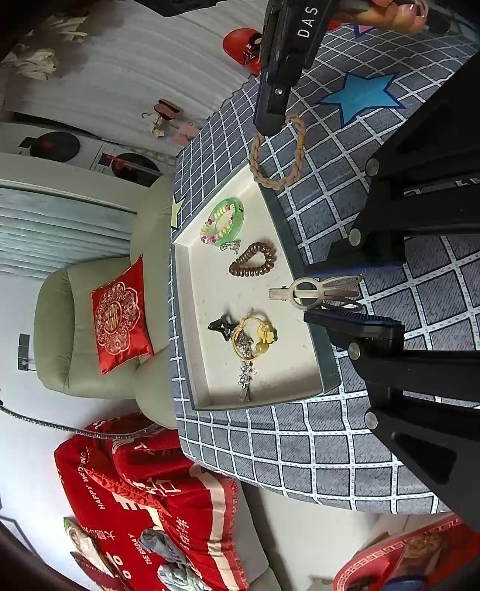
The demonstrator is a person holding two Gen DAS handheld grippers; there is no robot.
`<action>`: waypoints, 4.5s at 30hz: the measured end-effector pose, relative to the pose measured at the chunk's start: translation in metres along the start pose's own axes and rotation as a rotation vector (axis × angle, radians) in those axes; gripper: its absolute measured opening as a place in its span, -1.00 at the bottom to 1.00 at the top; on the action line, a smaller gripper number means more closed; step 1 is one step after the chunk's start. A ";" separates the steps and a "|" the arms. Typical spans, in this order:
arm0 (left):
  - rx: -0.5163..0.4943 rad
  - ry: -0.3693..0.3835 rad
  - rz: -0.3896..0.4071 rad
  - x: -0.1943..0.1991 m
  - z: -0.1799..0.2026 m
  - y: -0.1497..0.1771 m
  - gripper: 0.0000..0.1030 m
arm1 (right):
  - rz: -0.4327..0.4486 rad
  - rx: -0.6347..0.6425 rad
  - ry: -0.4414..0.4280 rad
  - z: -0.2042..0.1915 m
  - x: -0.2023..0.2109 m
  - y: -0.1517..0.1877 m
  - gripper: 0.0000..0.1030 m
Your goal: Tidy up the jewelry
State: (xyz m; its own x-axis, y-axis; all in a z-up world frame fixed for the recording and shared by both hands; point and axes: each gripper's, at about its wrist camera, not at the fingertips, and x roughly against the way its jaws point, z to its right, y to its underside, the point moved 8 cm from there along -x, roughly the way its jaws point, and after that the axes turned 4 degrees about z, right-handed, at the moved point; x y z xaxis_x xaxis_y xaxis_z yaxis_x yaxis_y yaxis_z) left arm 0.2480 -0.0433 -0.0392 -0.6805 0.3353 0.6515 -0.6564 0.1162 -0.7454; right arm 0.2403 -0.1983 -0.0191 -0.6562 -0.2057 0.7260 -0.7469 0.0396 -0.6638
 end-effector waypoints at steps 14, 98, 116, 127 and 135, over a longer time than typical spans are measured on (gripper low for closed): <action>-0.023 -0.043 0.021 -0.013 -0.011 -0.022 -0.34 | -0.003 -0.025 0.023 0.013 -0.020 -0.027 -0.86; 0.125 -0.344 0.080 -0.001 -0.031 0.022 1.00 | 0.179 0.018 0.156 0.031 -0.021 0.025 0.72; 0.125 -0.355 0.088 0.006 -0.027 0.022 1.00 | 0.182 0.028 0.155 0.024 -0.017 0.025 0.72; 0.128 -0.354 0.084 0.007 -0.027 0.025 1.00 | 0.181 0.029 0.155 0.023 -0.017 0.025 0.72; 0.130 -0.354 0.083 0.007 -0.026 0.026 1.00 | 0.182 0.029 0.155 0.022 -0.017 0.024 0.72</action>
State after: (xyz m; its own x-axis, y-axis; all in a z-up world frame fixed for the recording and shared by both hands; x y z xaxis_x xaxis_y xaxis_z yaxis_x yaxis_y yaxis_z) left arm 0.2343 -0.0137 -0.0577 -0.7886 -0.0073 0.6148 -0.6145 -0.0245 -0.7885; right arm 0.2354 -0.2152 -0.0514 -0.7903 -0.0454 0.6110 -0.6125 0.0343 -0.7897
